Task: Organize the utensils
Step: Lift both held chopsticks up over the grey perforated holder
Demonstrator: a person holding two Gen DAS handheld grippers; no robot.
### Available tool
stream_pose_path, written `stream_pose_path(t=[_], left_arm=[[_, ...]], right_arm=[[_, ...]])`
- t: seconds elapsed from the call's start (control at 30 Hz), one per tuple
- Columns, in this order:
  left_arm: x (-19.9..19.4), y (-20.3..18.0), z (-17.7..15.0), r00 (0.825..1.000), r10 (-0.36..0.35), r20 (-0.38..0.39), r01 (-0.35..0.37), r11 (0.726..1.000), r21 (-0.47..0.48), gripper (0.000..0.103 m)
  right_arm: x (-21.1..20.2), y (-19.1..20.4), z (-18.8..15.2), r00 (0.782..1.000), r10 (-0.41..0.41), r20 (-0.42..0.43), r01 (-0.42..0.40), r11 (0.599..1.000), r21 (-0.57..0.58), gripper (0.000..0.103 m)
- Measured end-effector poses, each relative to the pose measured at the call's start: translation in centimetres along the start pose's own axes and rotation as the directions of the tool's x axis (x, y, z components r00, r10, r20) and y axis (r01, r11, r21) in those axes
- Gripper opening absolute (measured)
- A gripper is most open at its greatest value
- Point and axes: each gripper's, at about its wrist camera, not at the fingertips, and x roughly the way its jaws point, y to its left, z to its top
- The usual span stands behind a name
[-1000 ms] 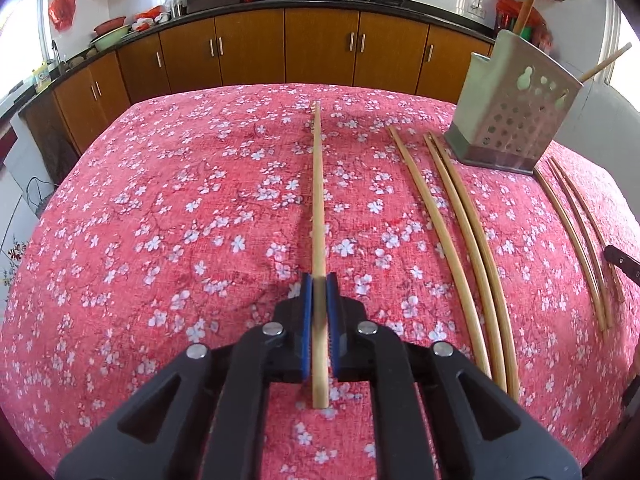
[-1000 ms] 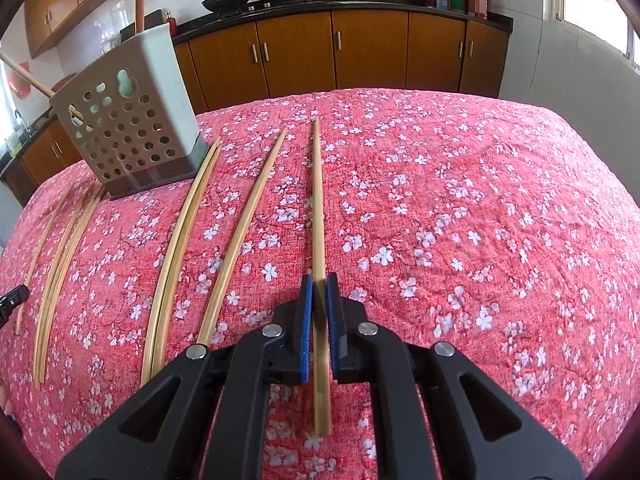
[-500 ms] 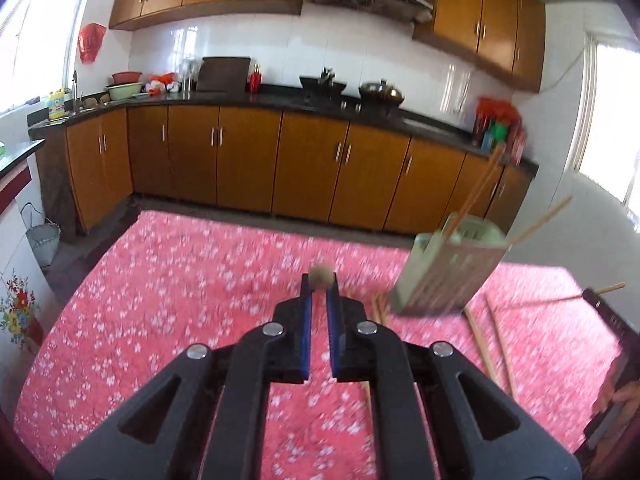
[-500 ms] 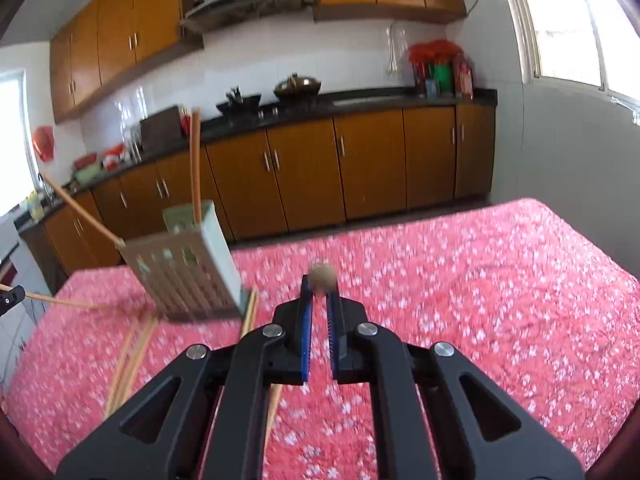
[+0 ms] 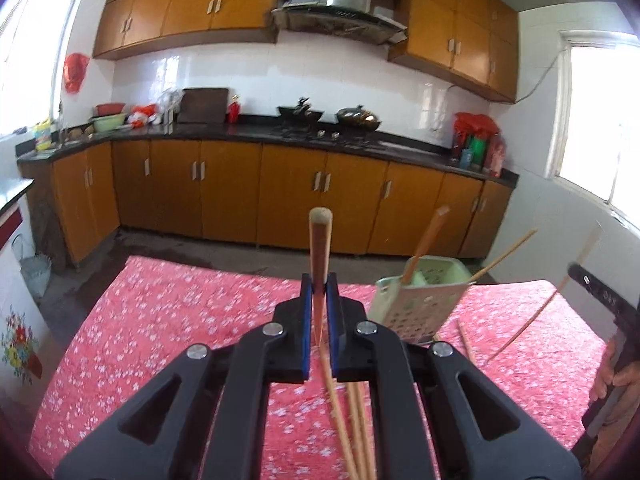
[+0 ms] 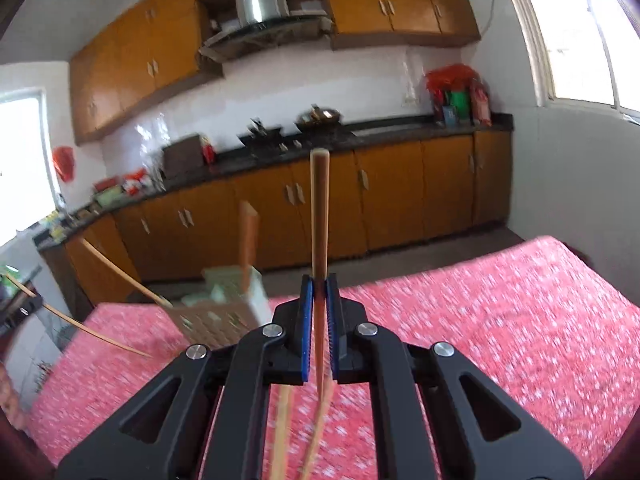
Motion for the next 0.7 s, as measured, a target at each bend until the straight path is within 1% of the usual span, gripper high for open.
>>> stream_pose_path(t=[0.17,0.3,0.4,0.5,0.67,0.7], left_arm=[[-1.9,-3.0,1.5,0.995,-0.091,0.041,0.090,0.996,0.027,0.008],[-2.4,-5.6,2.8,0.986,-0.141,0.089,0.137,0.989,0.051,0.008],[-2.0,-7.1,4.0,0.981,-0.156,0.116,0.150,0.987,0.061,0.008],[-1.2,-8.2,5.4,0.977,-0.171,0.128,0.166,0.985,0.052,0.008],[-0.1,-9.7,7.7,0.973,-0.154,0.172,0.143,0.987,0.071,0.008],[0.1,-9.8,8.3,0.971,-0.147,0.191,0.136,0.988,0.070,0.008]], right_arm=[[-1.4,2.1,2.0,0.995,0.087,0.056,-0.087,0.996,-0.009,0.008],[-1.2,3.6,2.7,0.990,0.113,0.090,-0.111,0.993,-0.027,0.008],[-0.4,4.7,3.7,0.985,0.117,0.124,-0.114,0.993,-0.034,0.008],[0.4,5.4,5.1,0.979,0.114,0.169,-0.112,0.993,-0.023,0.008],[1.8,5.9,7.4,0.961,0.089,0.263,-0.094,0.996,0.006,0.008],[2.2,6.1,7.6,0.957,0.083,0.277,-0.089,0.996,0.009,0.008]])
